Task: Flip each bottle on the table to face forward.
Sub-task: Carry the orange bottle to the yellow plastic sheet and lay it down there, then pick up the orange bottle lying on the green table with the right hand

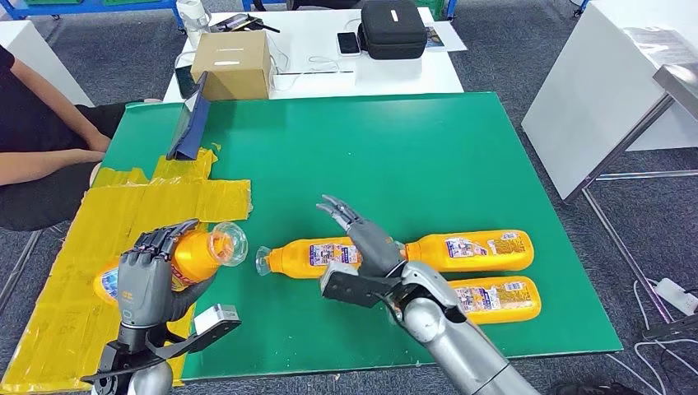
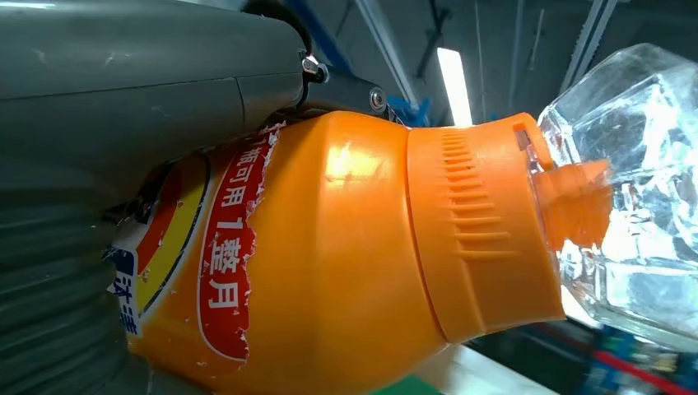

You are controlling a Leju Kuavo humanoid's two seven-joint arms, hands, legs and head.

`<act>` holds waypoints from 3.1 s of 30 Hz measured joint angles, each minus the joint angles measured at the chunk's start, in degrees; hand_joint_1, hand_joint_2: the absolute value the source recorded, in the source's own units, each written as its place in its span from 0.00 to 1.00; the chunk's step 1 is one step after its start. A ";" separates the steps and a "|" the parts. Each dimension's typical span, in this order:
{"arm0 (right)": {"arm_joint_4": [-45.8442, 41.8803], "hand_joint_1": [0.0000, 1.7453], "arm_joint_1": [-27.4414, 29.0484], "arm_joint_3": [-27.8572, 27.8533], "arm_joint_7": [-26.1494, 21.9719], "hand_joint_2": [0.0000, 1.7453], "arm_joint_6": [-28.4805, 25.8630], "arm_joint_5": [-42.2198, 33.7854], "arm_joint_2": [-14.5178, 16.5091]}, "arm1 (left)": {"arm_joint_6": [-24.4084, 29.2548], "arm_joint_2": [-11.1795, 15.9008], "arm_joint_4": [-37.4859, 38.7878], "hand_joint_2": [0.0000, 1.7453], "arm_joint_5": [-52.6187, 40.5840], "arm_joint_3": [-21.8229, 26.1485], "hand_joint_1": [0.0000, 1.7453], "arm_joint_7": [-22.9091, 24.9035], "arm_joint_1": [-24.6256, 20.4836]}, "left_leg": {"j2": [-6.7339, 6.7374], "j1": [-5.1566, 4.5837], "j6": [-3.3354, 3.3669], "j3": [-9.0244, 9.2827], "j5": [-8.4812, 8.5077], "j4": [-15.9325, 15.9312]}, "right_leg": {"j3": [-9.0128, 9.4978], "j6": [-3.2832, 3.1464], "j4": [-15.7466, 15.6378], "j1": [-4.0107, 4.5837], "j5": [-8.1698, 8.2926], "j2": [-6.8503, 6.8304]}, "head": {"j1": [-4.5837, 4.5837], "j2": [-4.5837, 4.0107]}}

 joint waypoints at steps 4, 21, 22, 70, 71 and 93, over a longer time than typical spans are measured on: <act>1.98 0.00 -2.41 -1.31 0.59 1.00 1.33 -0.62 -1.38 | 0.57 2.63 3.58 1.00 -7.70 0.31 1.00 5.67 -0.66 | 0.00 0.00 0.00 -0.01 0.00 0.00 | -0.02 0.00 0.01 0.00 0.00 0.00 | -0.02 0.00; 17.06 0.00 -13.99 1.86 2.75 1.00 12.12 -3.96 -1.39 | -14.73 13.11 24.08 0.00 -12.27 -4.07 0.00 11.61 -7.78 | -0.01 0.01 -0.02 -0.03 0.12 -0.01 | -0.02 0.03 0.06 -0.01 0.04 -0.01 | -0.01 0.00; 18.46 0.00 -15.03 2.53 2.79 1.00 13.02 -4.35 -1.18 | -15.52 14.03 25.57 0.00 -10.85 -4.58 0.00 10.57 -8.55 | -0.02 0.01 -0.03 -0.02 0.13 -0.01 | 0.01 0.03 0.07 -0.01 0.04 -0.03 | -0.02 0.00; 49.79 1.00 -23.18 33.94 11.62 1.00 10.25 -10.95 7.98 | -55.37 10.93 17.04 0.00 62.41 -0.98 0.00 -14.14 -14.16 | 0.91 0.17 -0.30 1.68 -0.24 -0.07 | 1.24 -0.26 -0.02 0.14 0.07 0.81 | 0.01 0.00; 49.89 1.00 -23.14 33.69 11.63 1.00 10.21 -10.98 8.10 | -55.54 10.63 17.03 0.00 62.43 -0.49 0.00 -14.08 -14.10 | 0.93 0.17 -0.30 1.68 -0.24 -0.07 | 1.24 -0.27 -0.02 0.14 0.07 0.82 | 0.01 0.00; 14.33 1.00 2.95 1.62 -7.14 1.00 -9.26 -8.67 7.75 | -57.50 0.05 5.47 1.00 75.40 7.42 0.00 -4.54 -3.15 | 0.18 0.21 -0.19 0.16 -0.12 -0.01 | 0.08 -0.20 0.01 0.15 0.04 0.27 | 0.01 0.00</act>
